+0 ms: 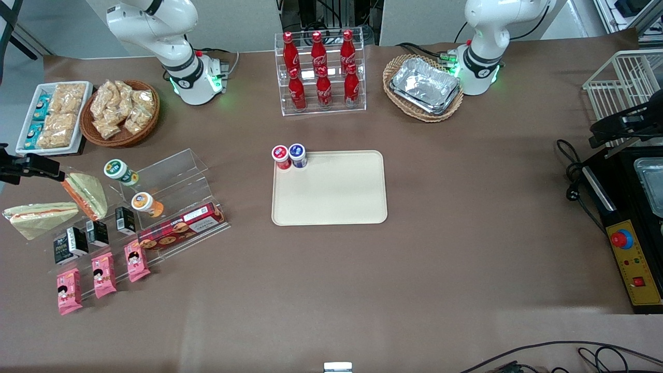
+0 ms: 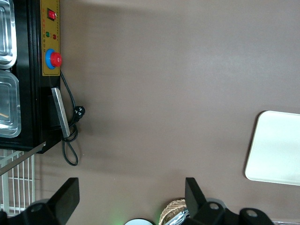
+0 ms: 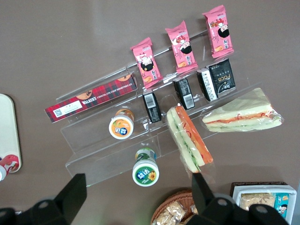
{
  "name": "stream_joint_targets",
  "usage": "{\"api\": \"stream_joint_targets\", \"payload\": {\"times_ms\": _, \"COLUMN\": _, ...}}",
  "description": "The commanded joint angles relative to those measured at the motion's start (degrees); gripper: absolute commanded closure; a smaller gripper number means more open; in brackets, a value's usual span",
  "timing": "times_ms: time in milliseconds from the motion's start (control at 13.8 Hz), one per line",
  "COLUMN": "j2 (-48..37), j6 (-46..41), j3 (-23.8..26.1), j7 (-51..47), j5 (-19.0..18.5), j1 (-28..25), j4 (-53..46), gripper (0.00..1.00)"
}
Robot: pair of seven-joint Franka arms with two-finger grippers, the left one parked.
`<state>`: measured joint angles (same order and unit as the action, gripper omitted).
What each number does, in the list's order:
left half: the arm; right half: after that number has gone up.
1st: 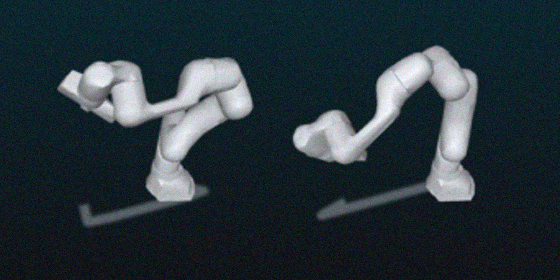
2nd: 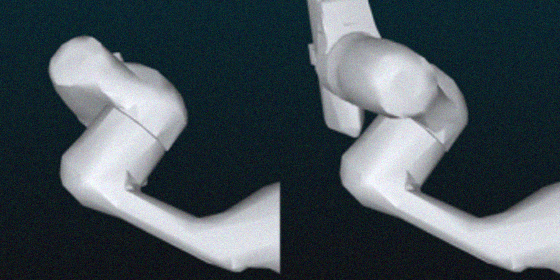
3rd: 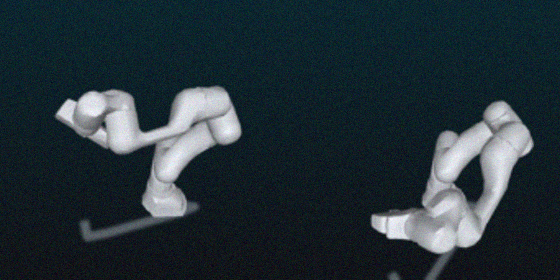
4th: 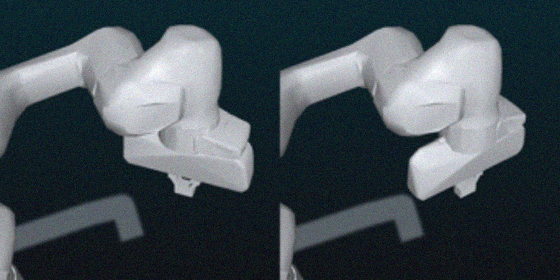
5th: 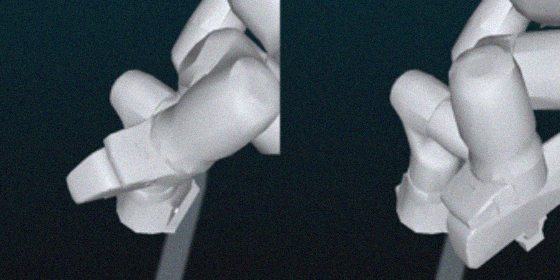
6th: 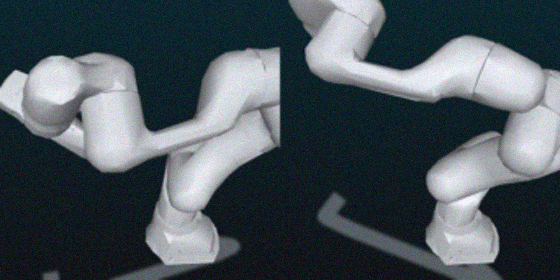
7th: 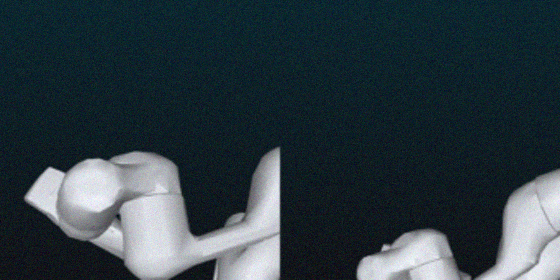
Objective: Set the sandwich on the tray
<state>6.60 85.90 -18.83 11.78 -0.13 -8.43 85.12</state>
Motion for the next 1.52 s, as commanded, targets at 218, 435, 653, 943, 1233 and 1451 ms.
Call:
{"api": "stream_joint_targets", "payload": {"times_ms": 218, "j2": -0.4, "j6": -0.9, "j3": 0.1, "j7": 0.1, "j5": 0.6, "j1": -0.1, "j4": -0.3, "gripper": 0.00}}
{"api": "stream_joint_targets", "payload": {"times_ms": 435, "j2": -0.5, "j6": -1.0, "j3": 0.0, "j7": 0.1, "j5": 1.3, "j1": 0.3, "j4": -0.1, "gripper": 0.00}}
{"api": "stream_joint_targets", "payload": {"times_ms": 653, "j2": -0.5, "j6": -2.8, "j3": -0.1, "j7": 0.0, "j5": 1.3, "j1": 0.4, "j4": 0.3, "gripper": 0.00}}
{"api": "stream_joint_targets", "payload": {"times_ms": 943, "j2": -0.3, "j6": -3.0, "j3": -0.1, "j7": 0.1, "j5": 1.3, "j1": 0.3, "j4": 0.4, "gripper": 0.00}}
{"api": "stream_joint_targets", "payload": {"times_ms": 1233, "j2": -0.4, "j6": -3.1, "j3": -0.1, "j7": -0.3, "j5": 1.3, "j1": 0.1, "j4": 0.7, "gripper": 0.00}}
{"api": "stream_joint_targets", "payload": {"times_ms": 1451, "j2": -0.5, "j6": -2.9, "j3": 0.0, "j7": -4.4, "j5": 1.2, "j1": 0.0, "j4": 1.2, "gripper": 0.00}}
